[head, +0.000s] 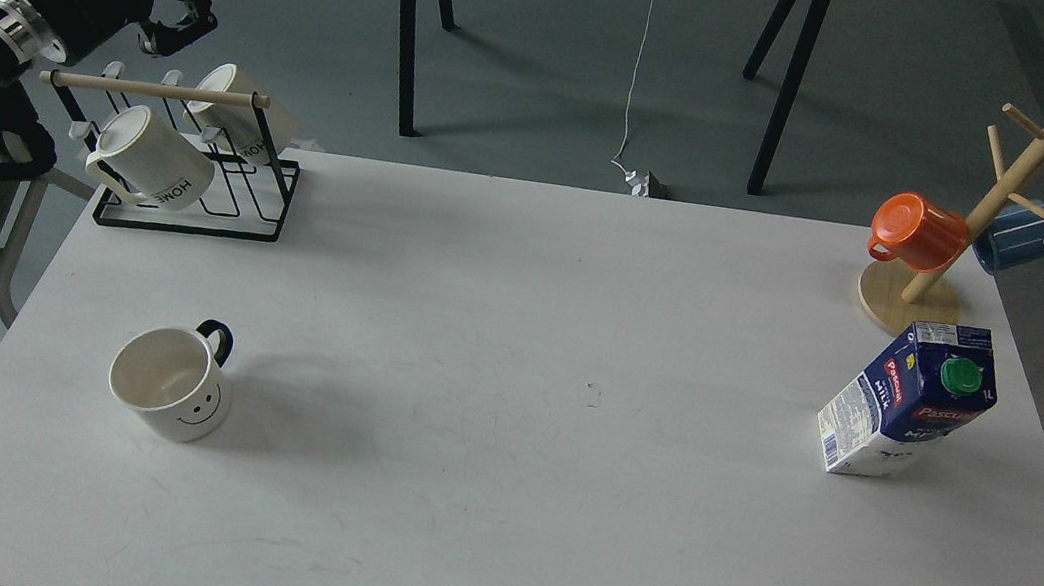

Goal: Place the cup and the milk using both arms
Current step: 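Move the left gripper from rest toward the white mug on the table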

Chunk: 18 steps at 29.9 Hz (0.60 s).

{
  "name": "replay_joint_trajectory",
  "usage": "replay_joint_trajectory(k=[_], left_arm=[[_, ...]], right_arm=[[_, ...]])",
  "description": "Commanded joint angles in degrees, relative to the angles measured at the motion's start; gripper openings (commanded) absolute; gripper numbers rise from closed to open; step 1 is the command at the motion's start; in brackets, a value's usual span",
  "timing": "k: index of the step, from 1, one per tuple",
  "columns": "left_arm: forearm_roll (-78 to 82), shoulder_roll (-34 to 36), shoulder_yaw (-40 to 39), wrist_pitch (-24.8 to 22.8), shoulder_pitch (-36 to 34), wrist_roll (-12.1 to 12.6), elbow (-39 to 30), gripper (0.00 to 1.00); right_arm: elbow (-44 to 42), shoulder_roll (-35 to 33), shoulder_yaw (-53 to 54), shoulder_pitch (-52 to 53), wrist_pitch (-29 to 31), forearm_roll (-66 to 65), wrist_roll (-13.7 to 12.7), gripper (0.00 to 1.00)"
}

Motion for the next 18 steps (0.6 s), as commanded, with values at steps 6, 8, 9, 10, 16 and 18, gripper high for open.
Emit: replay_joint_trajectory(k=[6, 8, 9, 10, 16, 18], left_arm=[[0.00, 0.48, 0.01, 0.00, -0.10, 0.53, 0.12, 1.00], [-0.26, 0.57, -0.78, 0.00, -0.27, 0.10, 0.21, 1.00], [-0.44, 0.48, -1.31, 0.00, -0.53, -0.25, 0.30, 1.00], [-0.96, 0.66, -2.27, 0.00, -0.62, -0.69, 0.39, 1.00], [-2.99, 1.98, -3.42, 0.00, -0.62, -2.45, 1.87, 1.00], [-3.42, 1.89, -3.51, 0.00, -0.80, -3.06, 2.84, 1.00]], right_arm=[[0.27, 0.35, 0.20, -0.04, 0.20, 0.06, 0.01, 0.99], [0.27, 0.61, 0.20, 0.05, 0.20, 0.06, -0.08, 0.99], [0.27, 0.53, 0.11, 0.05, 0.20, 0.06, -0.08, 0.99], [0.18, 0.53, -0.06, 0.05, 0.20, 0.06, 0.00, 0.99], [0.36, 0.18, -0.24, -0.04, 0.29, 0.06, -0.08, 0.99], [0.36, 0.17, -0.24, -0.04, 0.29, 0.06, -0.08, 0.99]])
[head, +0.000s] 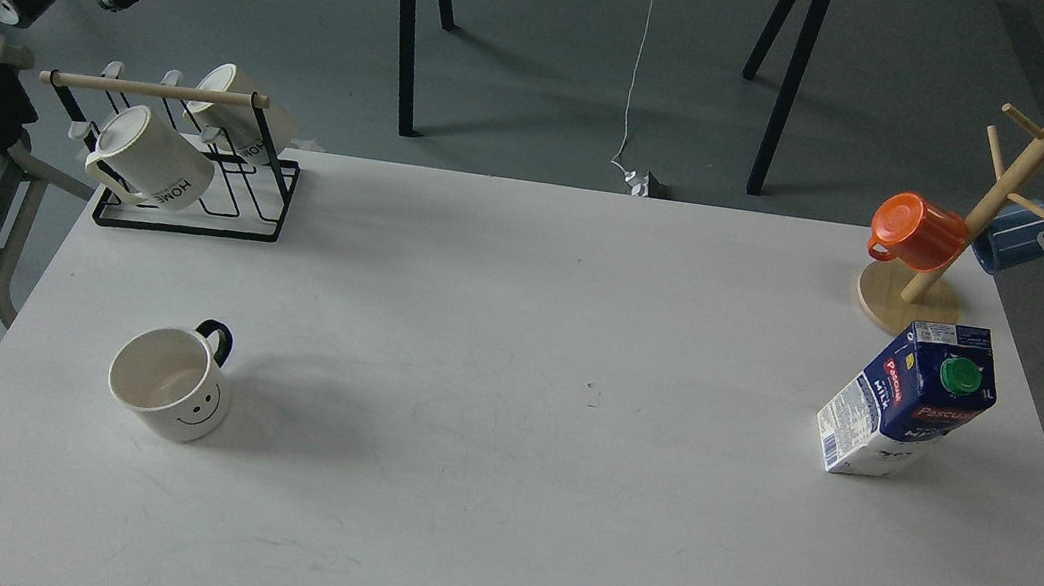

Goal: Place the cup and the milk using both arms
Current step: 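Move the left gripper from rest toward the white mug on the table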

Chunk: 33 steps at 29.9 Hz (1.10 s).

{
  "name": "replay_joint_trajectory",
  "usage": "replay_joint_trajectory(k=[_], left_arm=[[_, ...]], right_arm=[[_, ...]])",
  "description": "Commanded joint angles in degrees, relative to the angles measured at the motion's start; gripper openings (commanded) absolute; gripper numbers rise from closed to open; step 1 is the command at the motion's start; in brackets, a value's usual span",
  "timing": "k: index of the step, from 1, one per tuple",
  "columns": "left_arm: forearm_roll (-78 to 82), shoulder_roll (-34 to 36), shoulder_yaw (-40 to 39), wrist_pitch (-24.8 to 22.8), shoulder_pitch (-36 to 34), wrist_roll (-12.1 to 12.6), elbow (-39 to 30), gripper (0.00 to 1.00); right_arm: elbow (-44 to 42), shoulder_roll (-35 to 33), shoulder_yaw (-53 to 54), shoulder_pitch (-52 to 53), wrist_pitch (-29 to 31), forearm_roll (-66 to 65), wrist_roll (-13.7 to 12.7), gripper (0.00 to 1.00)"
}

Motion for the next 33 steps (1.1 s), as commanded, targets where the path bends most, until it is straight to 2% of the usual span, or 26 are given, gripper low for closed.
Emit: replay_joint_trajectory(k=[1, 10, 14, 19, 27, 33], left_arm=[[-0.53, -0.07, -0.24, 0.00, -0.24, -0.58, 1.57, 1.00], [-0.18, -2.09, 0.20, 0.00, 0.19, -0.66, 1.58, 1.00], [1.65, -0.96, 0.81, 0.00, 1.07, -0.58, 1.49, 1.00], [11.06, 5.45, 0.90, 0.00, 2.83, -1.01, 1.31, 1.00], [12.38, 18.37, 1.17, 0.00, 9.33, -0.93, 1.22, 1.00], [22.04, 21.90, 1.17, 0.00, 14.61, -0.93, -0.35, 1.00]], right_arm=[[-0.07, -0.11, -0.01, -0.04, 0.01, 0.00, -0.01, 0.99], [-0.07, 0.24, -0.10, -0.39, 0.01, 0.00, -0.01, 0.99], [-0.07, 0.15, -0.01, -0.66, 0.01, 0.00, 0.00, 0.99], [-0.07, 0.07, -0.01, -0.75, 0.01, 0.00, -0.01, 0.99], [-0.16, 0.33, -0.10, -0.92, 0.01, 0.00, 0.08, 0.99], [-0.16, 0.42, -0.10, -0.92, 0.01, 0.00, 0.08, 0.99]])
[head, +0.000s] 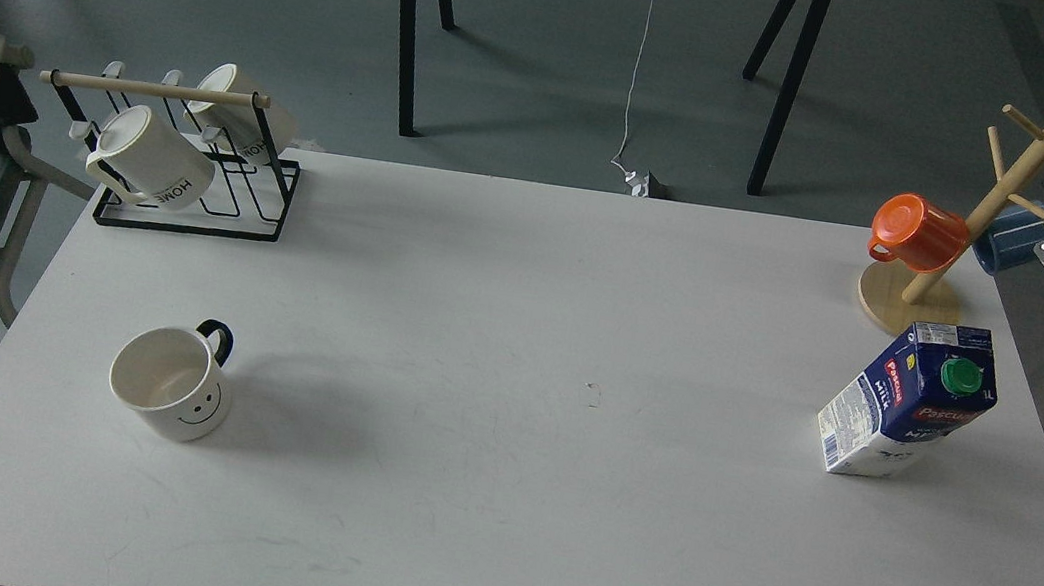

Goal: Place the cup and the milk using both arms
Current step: 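Move the left gripper from rest toward the white mug on the table, then insert the left gripper into the white mug and grasp it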

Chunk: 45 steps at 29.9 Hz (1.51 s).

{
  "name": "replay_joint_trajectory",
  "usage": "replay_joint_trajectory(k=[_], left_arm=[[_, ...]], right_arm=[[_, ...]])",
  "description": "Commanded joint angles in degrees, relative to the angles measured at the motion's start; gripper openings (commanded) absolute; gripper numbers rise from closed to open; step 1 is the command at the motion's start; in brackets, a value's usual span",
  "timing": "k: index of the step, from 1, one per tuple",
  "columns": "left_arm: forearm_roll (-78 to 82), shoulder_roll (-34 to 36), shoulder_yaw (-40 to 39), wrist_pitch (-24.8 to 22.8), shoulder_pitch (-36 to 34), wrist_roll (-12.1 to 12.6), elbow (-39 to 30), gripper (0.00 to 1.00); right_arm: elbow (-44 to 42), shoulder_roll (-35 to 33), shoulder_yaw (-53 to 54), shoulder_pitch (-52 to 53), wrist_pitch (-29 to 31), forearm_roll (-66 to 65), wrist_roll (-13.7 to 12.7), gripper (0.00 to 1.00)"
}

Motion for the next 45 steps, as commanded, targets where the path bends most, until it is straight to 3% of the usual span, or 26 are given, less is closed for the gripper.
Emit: replay_joint_trajectory(k=[1, 13, 20, 22, 24, 25, 26, 27, 29, 31, 39, 45], left_arm=[[6.22, 1.45, 0.03, 0.02, 2.51, 0.09, -1.64, 1.00], [34.76, 0.23, -0.76, 0.02, 4.89, 0.09, -21.05, 1.00], [48.50, -2.24, -0.06, 0.02, 5.07, -0.78, -23.35, 1.00], [52.88, -1.63, -0.06, 0.02, 6.56, -4.81, -23.35, 1.00], [56.41, -0.84, -0.41, 0.02, 7.00, -14.71, -22.22, 1.00], [57.12, -0.05, -0.59, 0.02, 6.74, -20.85, -20.82, 1.00], [57.04, 0.57, -0.76, 0.02, 6.39, -25.53, -18.63, 1.00], [56.95, 1.27, -0.76, 0.02, 5.26, -28.35, -15.74, 1.00], [57.12, 1.02, 0.20, 0.02, 2.45, -28.35, -10.02, 1.00], [57.21, 0.05, 2.21, 0.02, 1.99, -28.35, -8.85, 1.00], [63.08, 3.30, 14.33, 0.02, 8.14, -28.35, -19.39, 1.00], [71.80, 6.46, 21.03, 0.02, 8.15, -28.35, -23.26, 1.00]], right_arm=[[0.01, 0.02, 0.03, 0.00, -0.01, 0.00, -0.08, 0.99], [-0.35, 0.02, 0.03, -0.26, -0.01, 0.00, 0.01, 0.99], [-1.49, 0.02, 0.11, -0.53, 0.08, 0.00, 0.01, 0.99], [-1.58, 0.02, 0.11, -0.62, 0.08, 0.00, 0.01, 0.99], [-1.58, 0.02, 0.20, -0.70, 0.08, 0.00, 0.01, 0.99], [-1.58, 0.02, 0.20, -0.70, 0.08, 0.00, 0.01, 0.99], [-1.66, 0.02, 0.20, -0.70, 0.08, 0.00, 0.01, 0.99], [-1.66, 0.02, 0.20, -0.79, 0.08, 0.00, 0.01, 0.99], [-1.66, 0.02, 0.20, -0.97, 0.08, 0.00, 0.01, 0.99], [-1.66, 0.11, 0.20, -1.06, 0.08, 0.00, 0.01, 0.99], [-1.66, 1.87, 0.11, -1.06, 0.08, -0.09, 0.01, 0.99], [-1.93, 1.87, 0.29, -1.06, 0.08, -0.09, 0.01, 0.99]])
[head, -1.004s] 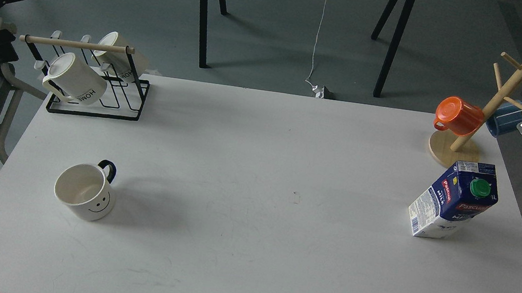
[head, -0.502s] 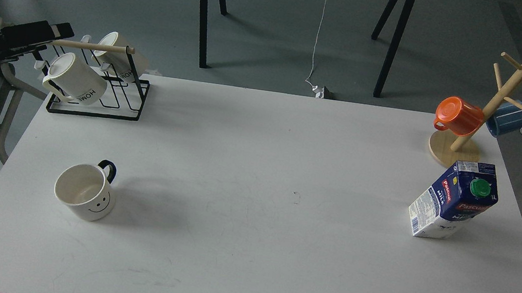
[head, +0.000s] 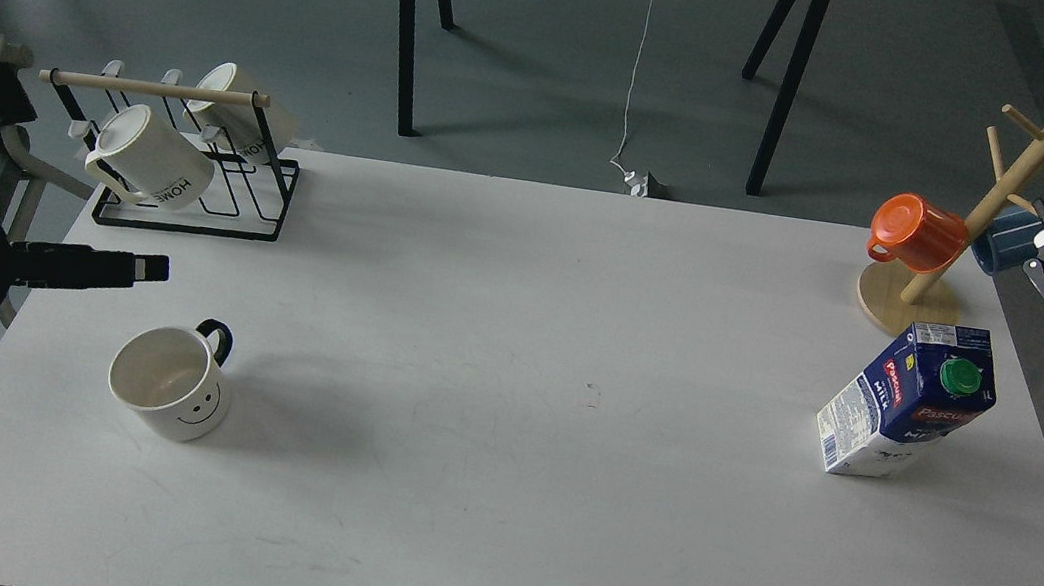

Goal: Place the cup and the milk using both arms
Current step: 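Insert the left gripper into the white mug and grasp it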

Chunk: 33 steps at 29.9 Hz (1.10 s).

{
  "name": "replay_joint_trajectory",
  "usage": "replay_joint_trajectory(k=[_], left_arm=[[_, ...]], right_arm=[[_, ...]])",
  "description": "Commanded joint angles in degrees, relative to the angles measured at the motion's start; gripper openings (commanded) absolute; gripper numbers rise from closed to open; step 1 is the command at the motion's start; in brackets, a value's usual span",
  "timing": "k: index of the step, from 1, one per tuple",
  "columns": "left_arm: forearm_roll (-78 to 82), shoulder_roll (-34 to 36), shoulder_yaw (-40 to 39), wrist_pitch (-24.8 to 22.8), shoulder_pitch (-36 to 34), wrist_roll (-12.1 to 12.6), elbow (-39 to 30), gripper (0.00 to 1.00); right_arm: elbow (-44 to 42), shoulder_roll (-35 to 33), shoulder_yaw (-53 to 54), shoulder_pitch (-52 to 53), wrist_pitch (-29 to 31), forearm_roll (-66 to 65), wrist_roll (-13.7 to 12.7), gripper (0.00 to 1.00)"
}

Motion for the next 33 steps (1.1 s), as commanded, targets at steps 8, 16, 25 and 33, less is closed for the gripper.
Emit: replay_joint_trajectory(k=[8, 16, 25, 33], left_arm=[[10.31, 0.49, 2.53, 0.01, 0.67, 0.03, -0.96, 1.00], [11.12, -0.82, 4.47, 0.01, 0.32, 0.03, 0.88, 1.00], [11.29, -5.04, 4.47, 0.01, -0.29, 0.03, 7.48, 1.00], [11.47, -7.94, 4.47, 0.01, -1.44, 0.03, 9.76, 1.00]], right_arm=[[-0.24, 0.10, 0.20, -0.44, -0.01, 0.09, -0.01, 0.99], [-0.24, 0.10, 0.73, -0.89, -0.01, 0.09, -0.01, 0.99], [-0.07, 0.01, 1.34, -1.85, 1.31, 0.09, 0.26, 0.99], [-0.07, 0.01, 1.34, -1.94, 1.40, 0.09, 0.43, 0.99]])
